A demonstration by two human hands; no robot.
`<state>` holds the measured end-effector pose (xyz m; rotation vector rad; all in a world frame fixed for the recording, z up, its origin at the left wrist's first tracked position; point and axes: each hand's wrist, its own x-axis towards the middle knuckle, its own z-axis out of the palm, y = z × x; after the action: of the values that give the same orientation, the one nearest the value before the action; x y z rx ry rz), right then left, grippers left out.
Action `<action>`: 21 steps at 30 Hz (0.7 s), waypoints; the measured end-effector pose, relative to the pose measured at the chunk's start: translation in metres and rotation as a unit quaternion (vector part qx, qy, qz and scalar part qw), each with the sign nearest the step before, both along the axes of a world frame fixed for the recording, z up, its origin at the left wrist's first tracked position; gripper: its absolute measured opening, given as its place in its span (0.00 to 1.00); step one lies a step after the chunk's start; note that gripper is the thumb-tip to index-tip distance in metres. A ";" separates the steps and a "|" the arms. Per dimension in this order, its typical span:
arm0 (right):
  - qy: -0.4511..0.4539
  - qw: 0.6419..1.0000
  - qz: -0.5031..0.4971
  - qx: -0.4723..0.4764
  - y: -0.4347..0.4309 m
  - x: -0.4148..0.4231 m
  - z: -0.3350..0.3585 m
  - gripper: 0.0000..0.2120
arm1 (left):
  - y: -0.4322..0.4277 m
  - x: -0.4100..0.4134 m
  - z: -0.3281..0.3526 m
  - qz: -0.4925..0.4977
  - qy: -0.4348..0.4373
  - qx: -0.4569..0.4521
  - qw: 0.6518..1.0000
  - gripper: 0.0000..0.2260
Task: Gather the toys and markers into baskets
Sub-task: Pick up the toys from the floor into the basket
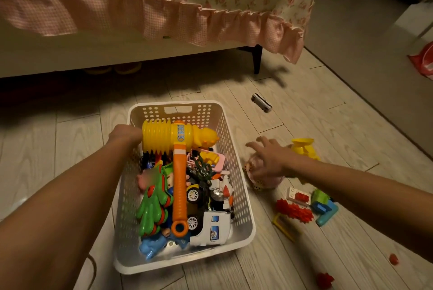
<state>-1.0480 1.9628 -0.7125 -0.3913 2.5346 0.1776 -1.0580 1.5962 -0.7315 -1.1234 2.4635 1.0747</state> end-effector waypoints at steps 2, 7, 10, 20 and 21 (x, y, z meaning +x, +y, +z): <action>-0.014 0.998 0.038 0.045 0.003 0.014 -0.015 0.53 | 0.001 -0.001 0.000 0.001 0.003 -0.007 1.000 0.18; 0.033 0.985 0.124 0.115 0.011 0.022 -0.041 0.53 | 0.003 0.003 0.001 0.022 0.017 -0.026 0.999 0.14; 0.075 0.984 0.130 0.095 0.011 0.017 -0.041 0.46 | 0.003 0.004 0.002 0.018 0.022 -0.021 0.999 0.11; 0.195 0.966 -0.025 -0.166 -0.033 -0.032 0.060 0.47 | 0.002 0.004 0.001 0.017 0.031 -0.024 0.999 0.14; 0.187 0.965 -0.008 -0.185 -0.041 -0.032 0.070 0.48 | 0.003 0.005 0.001 0.017 0.031 -0.024 0.999 0.14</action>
<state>-1.0798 1.9220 -0.6421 -0.5201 2.9485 -0.2581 -1.0534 1.5988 -0.7305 -1.1654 2.5395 1.0819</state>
